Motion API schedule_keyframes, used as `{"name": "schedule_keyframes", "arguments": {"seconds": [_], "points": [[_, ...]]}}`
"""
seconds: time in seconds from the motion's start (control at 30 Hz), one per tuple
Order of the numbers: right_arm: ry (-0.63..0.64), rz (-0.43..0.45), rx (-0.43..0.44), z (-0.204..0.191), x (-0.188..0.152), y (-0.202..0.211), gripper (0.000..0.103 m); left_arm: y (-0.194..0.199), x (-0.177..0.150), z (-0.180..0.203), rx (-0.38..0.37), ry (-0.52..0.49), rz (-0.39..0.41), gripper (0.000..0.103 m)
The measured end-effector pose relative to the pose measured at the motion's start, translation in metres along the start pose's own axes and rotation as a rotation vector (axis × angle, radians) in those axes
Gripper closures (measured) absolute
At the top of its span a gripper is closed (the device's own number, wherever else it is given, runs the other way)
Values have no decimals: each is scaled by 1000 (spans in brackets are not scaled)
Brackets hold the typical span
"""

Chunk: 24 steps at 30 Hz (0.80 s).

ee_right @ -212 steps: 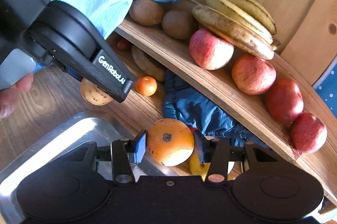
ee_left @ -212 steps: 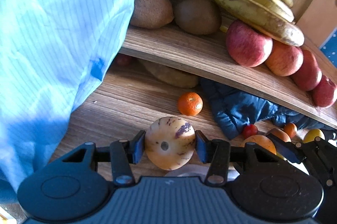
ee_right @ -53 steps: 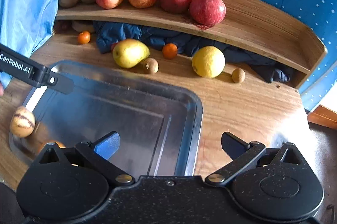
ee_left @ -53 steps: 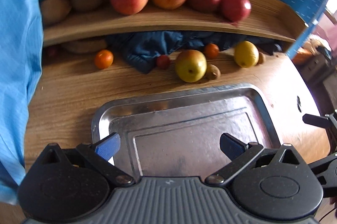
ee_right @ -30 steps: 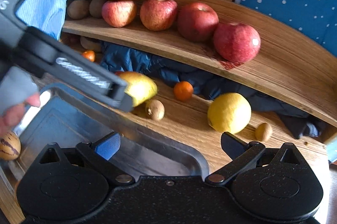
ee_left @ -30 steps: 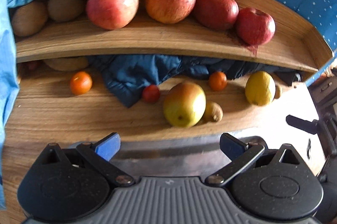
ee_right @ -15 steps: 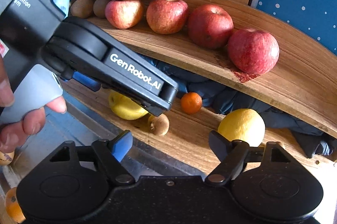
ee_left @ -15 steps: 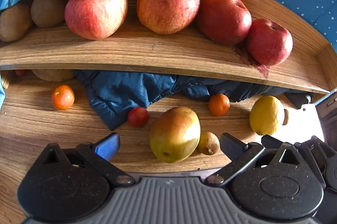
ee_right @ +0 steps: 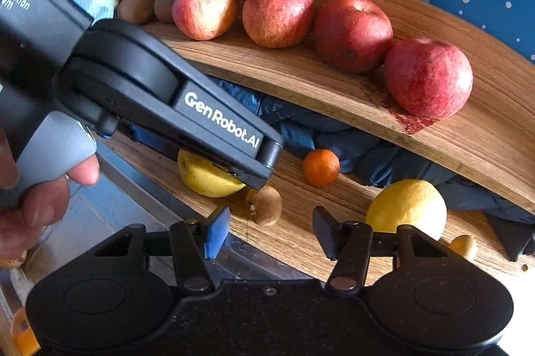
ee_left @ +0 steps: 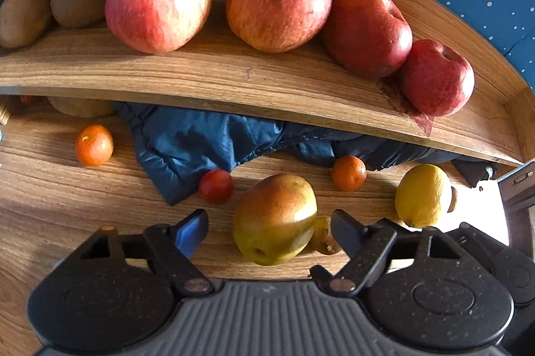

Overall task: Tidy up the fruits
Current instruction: 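Grasp the yellow-green pear with the left tool while the right tool grasps a small brown fruit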

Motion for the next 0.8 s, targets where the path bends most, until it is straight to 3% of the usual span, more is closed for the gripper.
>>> {"name": "schedule_keyframes", "arguments": {"seconds": [0.17, 0.27, 0.47, 0.67, 0.8], "points": [[10, -6, 3, -2, 2, -6, 54, -1, 0, -4, -13, 18, -6, 32], [5, -5, 9, -2, 3, -7, 57, -3, 1, -4, -28, 29, -13, 45], [-12, -17, 26, -1, 2, -14, 62, -7, 4, -8, -37, 52, -19, 45], [-13, -15, 44, 2, 2, -17, 75, -11, 5, -8, -24, 64, -20, 44], [-9, -11, 55, 2, 1, -15, 76, -13, 5, -5, -16, 69, -18, 45]]}}
Point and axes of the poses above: each gripper's, at about its wrist camera, not at the fingertips, and y roughly against the way its jaws point, z to its right, x to its top, the point moved 7 cm from there along -y, roughly the way its jaws point, and after that the axes turned 12 degrees about -y, right-handed, at the moved point
